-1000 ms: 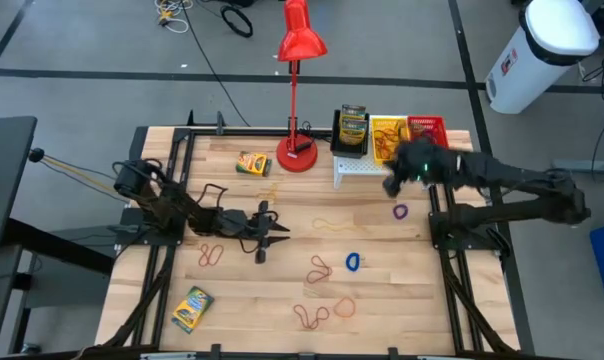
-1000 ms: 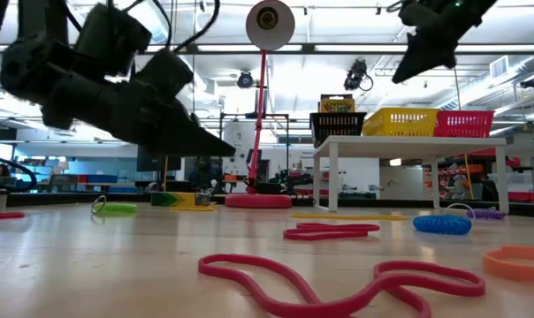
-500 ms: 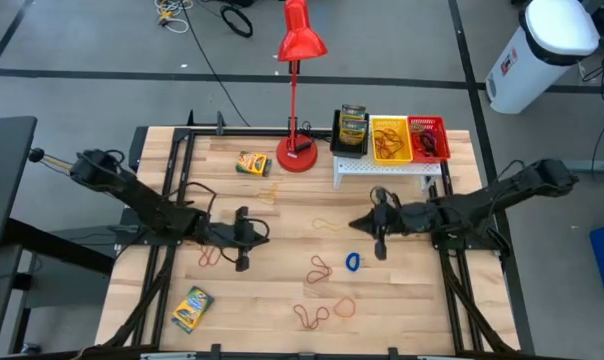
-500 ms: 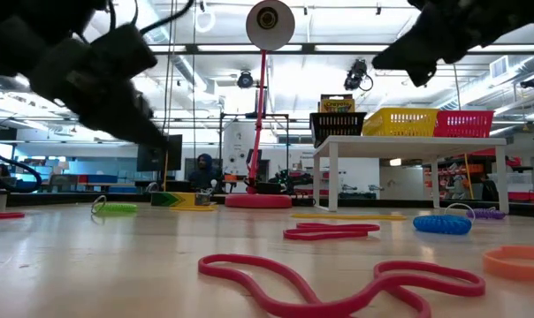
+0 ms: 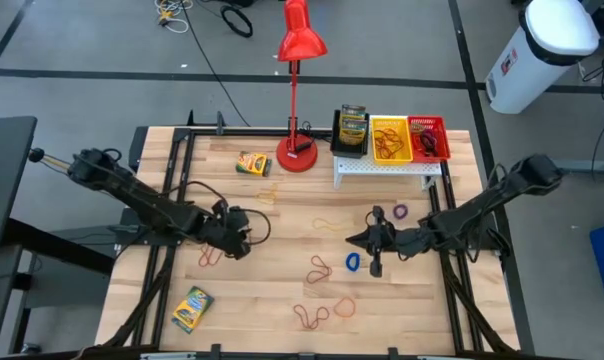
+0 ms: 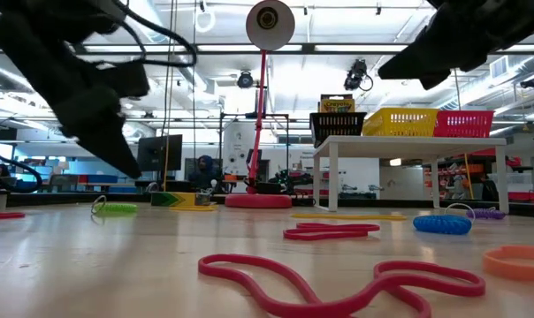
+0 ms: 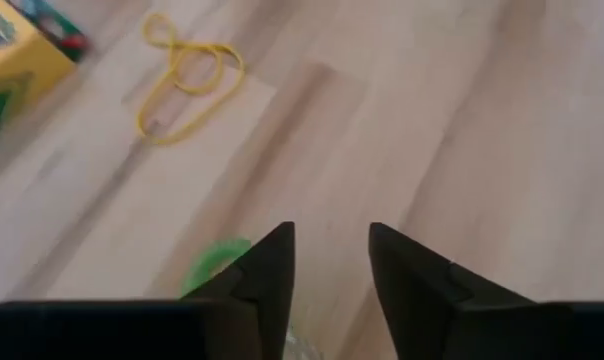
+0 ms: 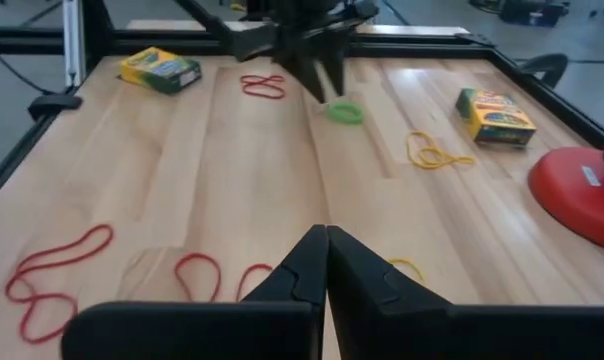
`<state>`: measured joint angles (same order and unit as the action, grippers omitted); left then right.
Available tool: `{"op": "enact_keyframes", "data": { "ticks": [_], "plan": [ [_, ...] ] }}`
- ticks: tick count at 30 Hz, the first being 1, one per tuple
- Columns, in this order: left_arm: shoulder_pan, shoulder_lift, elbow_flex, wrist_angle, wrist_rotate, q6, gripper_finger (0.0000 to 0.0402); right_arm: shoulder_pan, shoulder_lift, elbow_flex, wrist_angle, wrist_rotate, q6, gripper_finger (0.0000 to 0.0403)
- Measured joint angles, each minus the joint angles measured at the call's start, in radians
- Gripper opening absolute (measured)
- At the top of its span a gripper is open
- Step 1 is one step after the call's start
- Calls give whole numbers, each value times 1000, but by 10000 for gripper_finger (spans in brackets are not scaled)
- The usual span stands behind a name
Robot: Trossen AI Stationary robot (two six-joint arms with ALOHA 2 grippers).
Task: Pick & Place Office Desk Supplies
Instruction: Put the left yellow rubber band into the yellow bin
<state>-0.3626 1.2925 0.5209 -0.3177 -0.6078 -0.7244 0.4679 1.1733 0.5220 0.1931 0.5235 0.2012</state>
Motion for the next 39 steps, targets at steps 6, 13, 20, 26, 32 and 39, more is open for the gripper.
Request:
{"op": "enact_keyframes", "data": {
  "ticks": [6,13,20,26,32,39],
  "plan": [
    [227,50,-1,141,97,271,182,-3,48,0,44,1,0,19],
    [504,106,0,409,282,529,207,-3,68,-1,45,-1,0,19],
    [587,189,0,429,460,656,197,-3,69,-1,51,-9,-7,19],
    [585,269,1,472,456,713,192,-3,69,-1,51,-8,-7,19],
    [591,285,2,491,448,742,139,-3,69,0,51,-8,-7,19],
    [591,270,22,462,495,846,12,-3,69,0,56,-8,-7,19]
  ]
}}
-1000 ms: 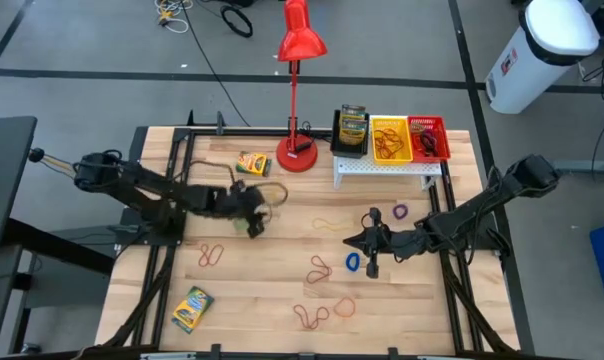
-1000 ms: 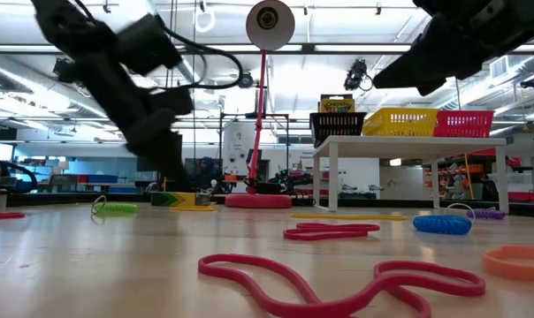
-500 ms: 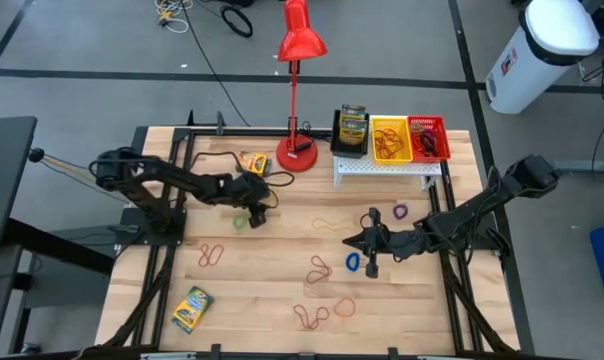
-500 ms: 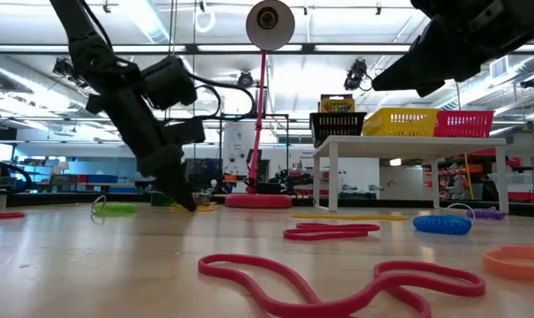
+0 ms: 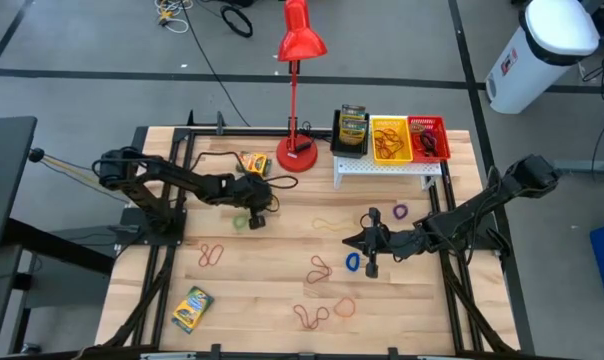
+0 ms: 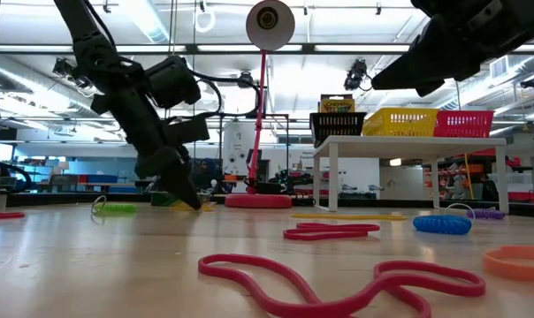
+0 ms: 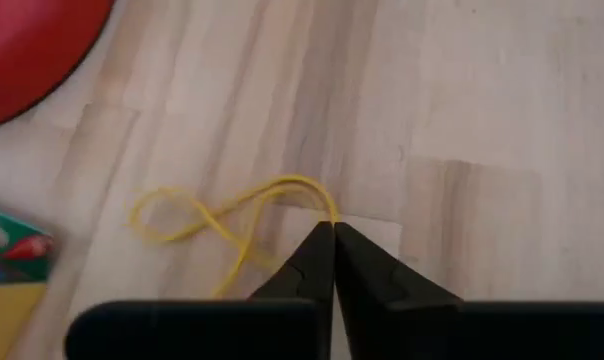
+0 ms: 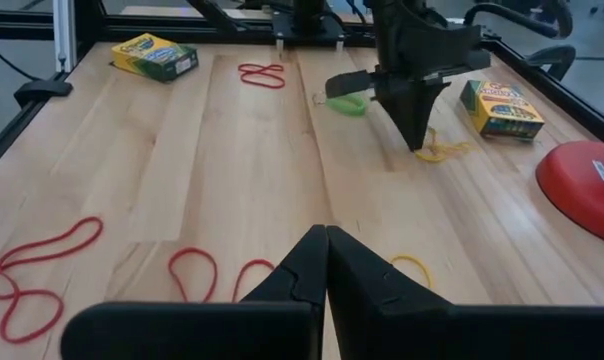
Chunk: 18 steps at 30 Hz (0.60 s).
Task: Pick & Place Office Desk Supplies
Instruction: Put the left yellow rubber band into the yellow bin
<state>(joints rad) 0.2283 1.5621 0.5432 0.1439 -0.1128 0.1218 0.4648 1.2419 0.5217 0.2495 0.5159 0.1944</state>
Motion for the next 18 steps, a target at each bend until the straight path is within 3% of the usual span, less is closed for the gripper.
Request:
{"op": "enact_keyframes", "data": {
  "ticks": [6,11,18],
  "plan": [
    [-51,-103,40,-14,22,47,6,0,4,0,4,1,-9,19],
    [-130,-177,47,12,24,29,5,0,81,0,80,88,-23,30],
    [-267,-168,47,126,28,-1,6,-13,250,0,356,188,-133,131]
  ]
}}
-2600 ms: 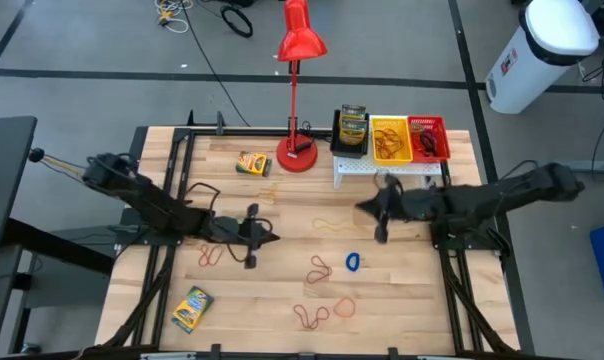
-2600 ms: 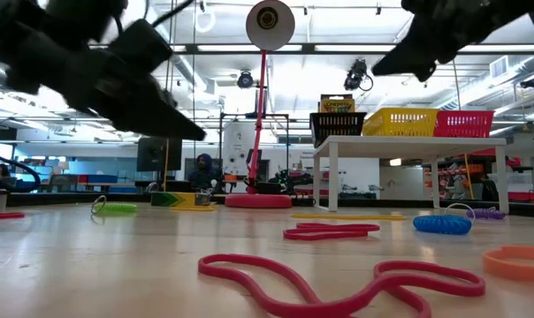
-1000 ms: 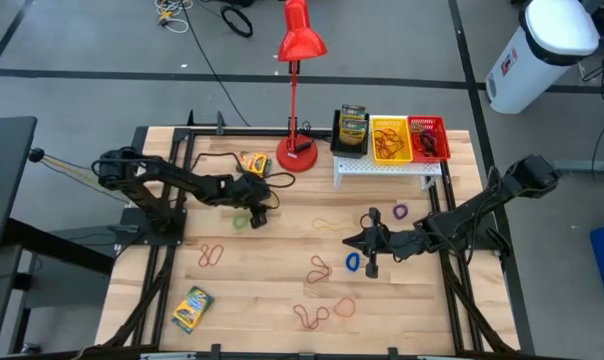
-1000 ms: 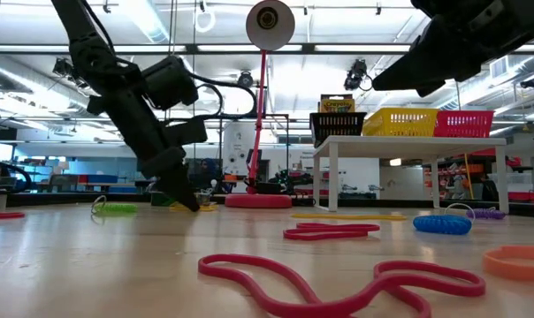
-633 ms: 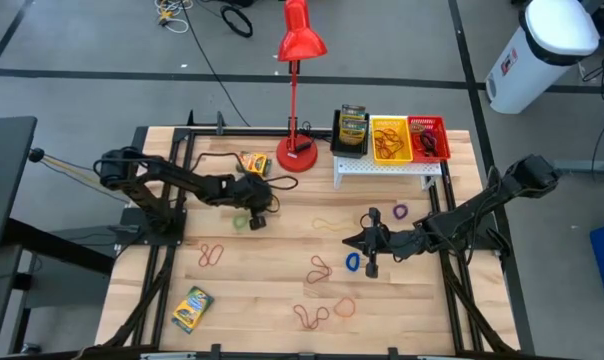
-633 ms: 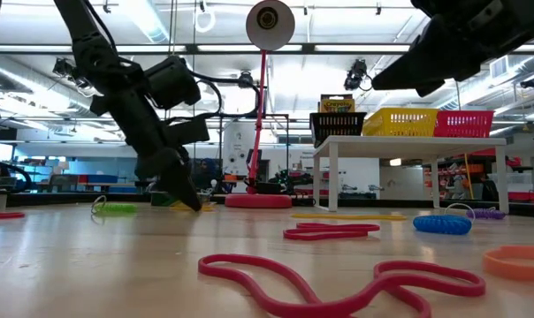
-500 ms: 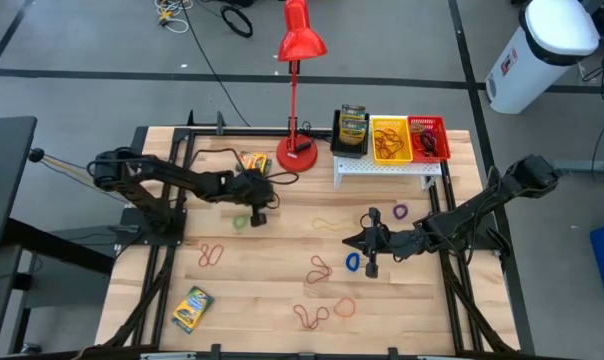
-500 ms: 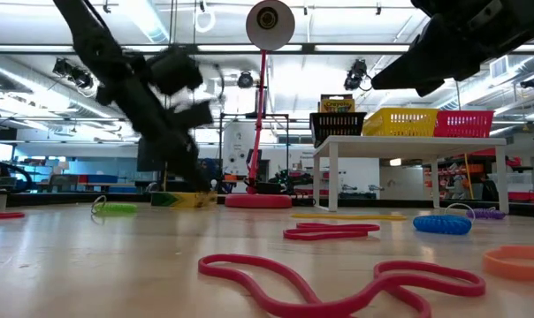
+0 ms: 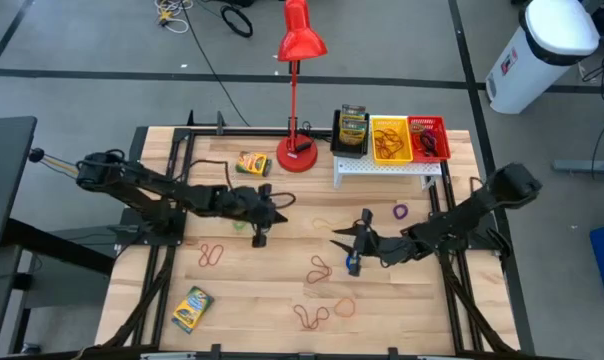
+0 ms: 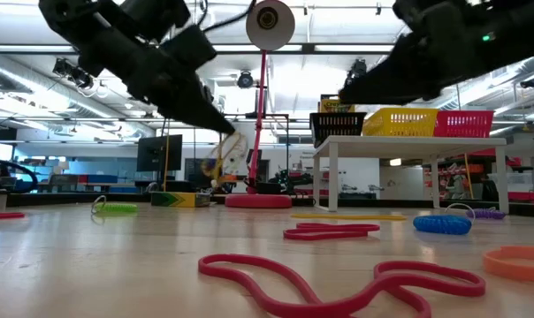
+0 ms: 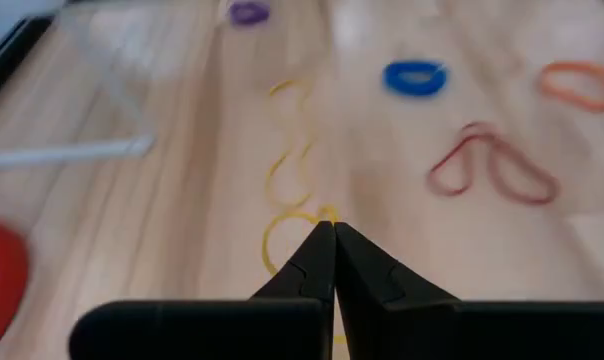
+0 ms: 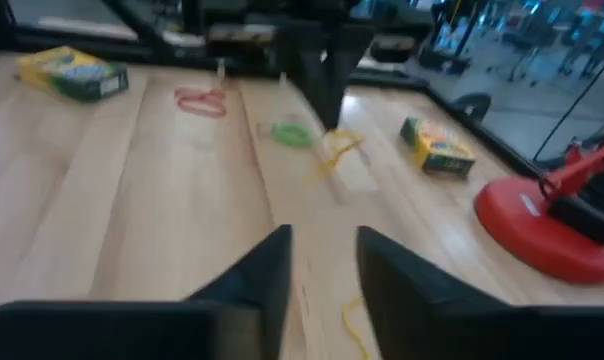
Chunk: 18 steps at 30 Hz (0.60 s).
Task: Pick & Place Office Desk Supplies
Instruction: Put the left yellow rubber band into the yellow bin
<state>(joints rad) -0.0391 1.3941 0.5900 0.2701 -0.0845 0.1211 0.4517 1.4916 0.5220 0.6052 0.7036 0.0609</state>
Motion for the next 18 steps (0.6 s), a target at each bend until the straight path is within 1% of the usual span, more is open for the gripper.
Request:
{"op": "enact_keyframes", "data": {
  "ticks": [3,6,9,10,13,16,18],
  "plan": [
    [-46,8,-1,70,0,2,6,-32,65,0,143,-16,-13,187],
    [-76,21,0,112,0,3,6,-75,128,12,227,-118,-8,235],
    [-97,40,0,173,1,3,6,-113,197,59,265,-229,-10,268],
    [-102,46,0,197,10,3,6,-123,218,79,267,-246,-19,275],
    [-107,57,0,227,41,7,6,-145,286,146,258,-250,-86,286],
    [-106,61,0,238,52,7,6,-160,338,209,258,-243,-187,284],
    [-106,61,0,239,54,7,6,-166,365,246,254,-216,-242,277]
  ]
}}
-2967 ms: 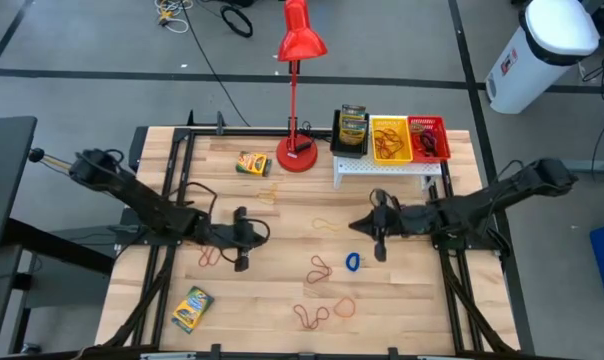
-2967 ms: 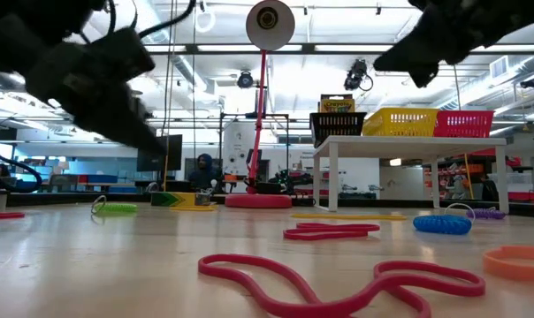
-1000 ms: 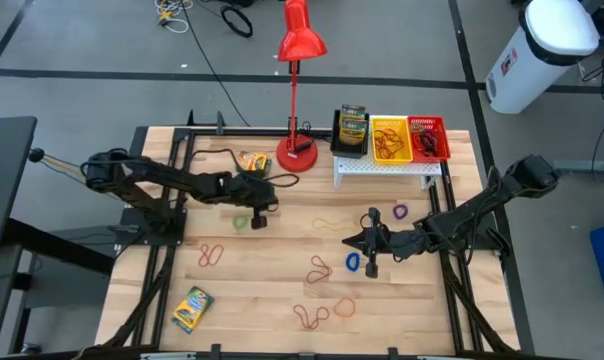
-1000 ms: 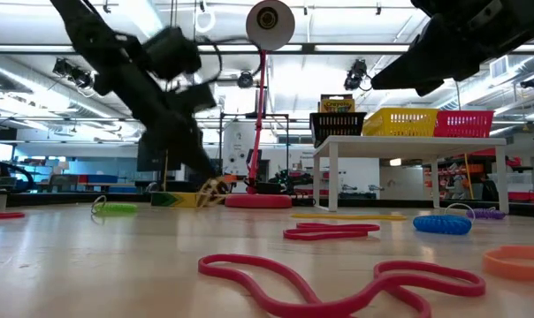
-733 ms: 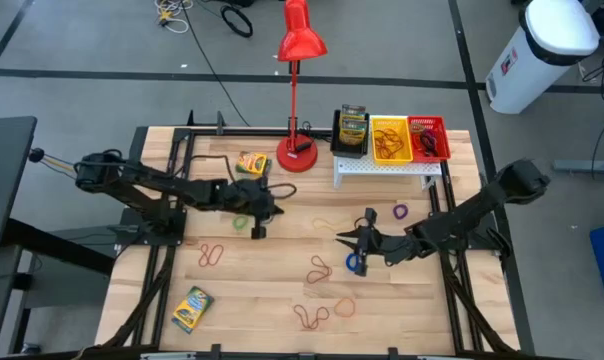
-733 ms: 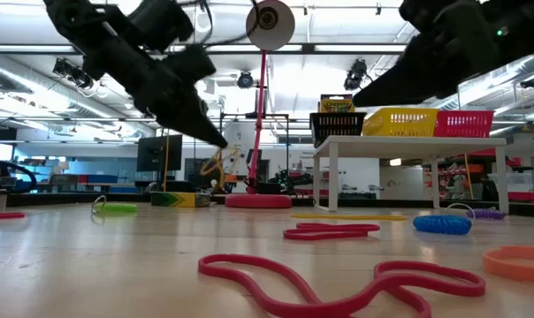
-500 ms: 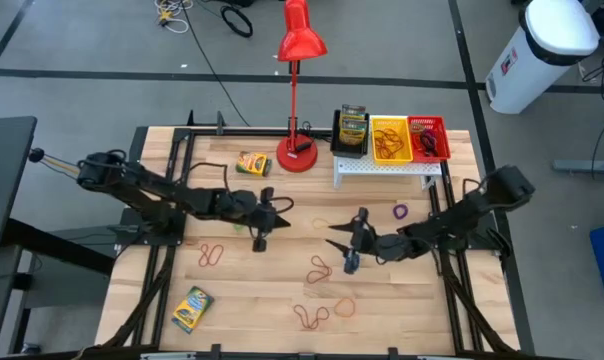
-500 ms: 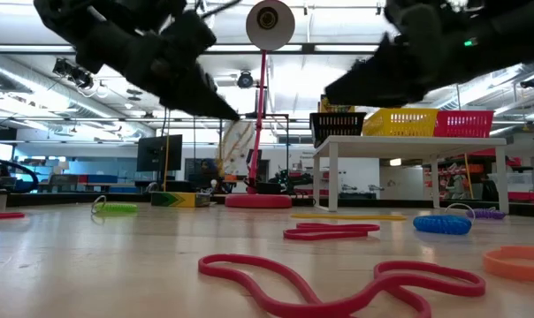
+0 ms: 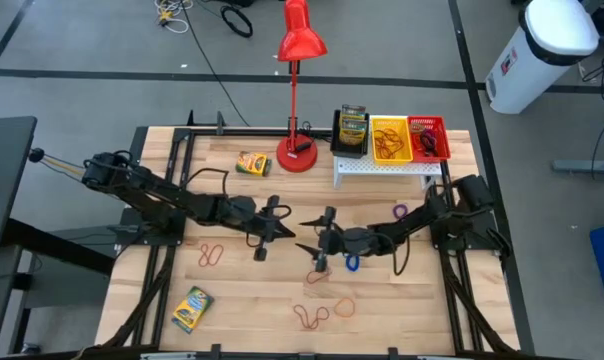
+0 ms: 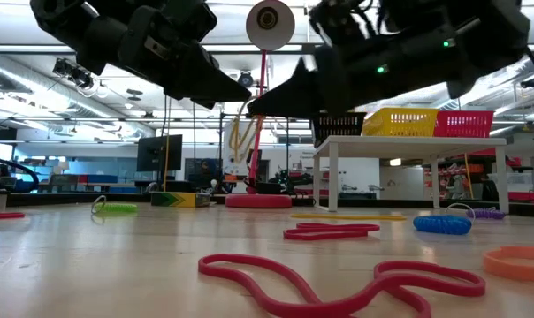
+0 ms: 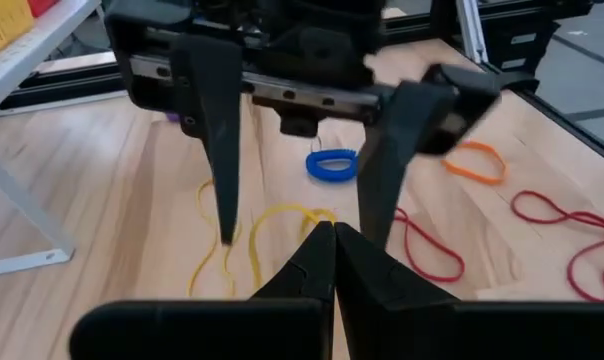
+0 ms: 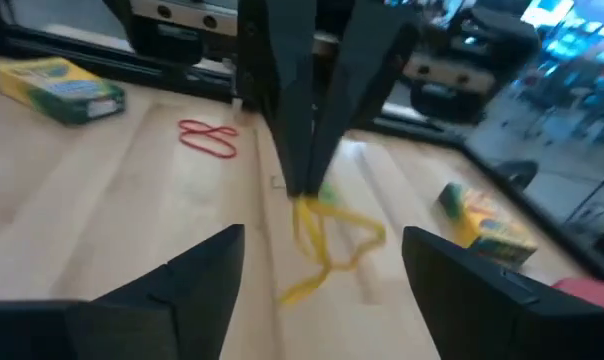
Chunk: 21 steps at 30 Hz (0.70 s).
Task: Pick & Place Office Desk Supplies
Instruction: Put the left yellow rubber band into the yellow bin
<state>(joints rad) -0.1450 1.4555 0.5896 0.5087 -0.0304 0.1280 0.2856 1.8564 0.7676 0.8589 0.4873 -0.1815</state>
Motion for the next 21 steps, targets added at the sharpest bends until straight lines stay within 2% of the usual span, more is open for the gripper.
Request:
{"op": "enact_keyframes", "data": {
  "ticks": [3,6,9,12,13,17,21],
  "plan": [
    [0,0,0,1,21,0,6,-17,22,28,-6,5,-62,254],
    [-1,0,0,0,34,0,6,-29,26,36,-5,-41,-77,207],
    [-1,0,0,-2,33,-2,9,-30,27,36,-6,-63,-89,130],
    [0,0,0,7,-7,-9,23,-30,27,36,-8,-74,-89,32],
    [0,-2,0,7,-27,-9,31,-30,27,36,-8,-73,-88,17],
    [0,-33,0,-14,-84,-24,80,-24,22,36,-23,-53,-78,13],
    [0,-82,-2,-83,-107,-26,147,8,-25,36,-104,58,-85,8]
  ]
}}
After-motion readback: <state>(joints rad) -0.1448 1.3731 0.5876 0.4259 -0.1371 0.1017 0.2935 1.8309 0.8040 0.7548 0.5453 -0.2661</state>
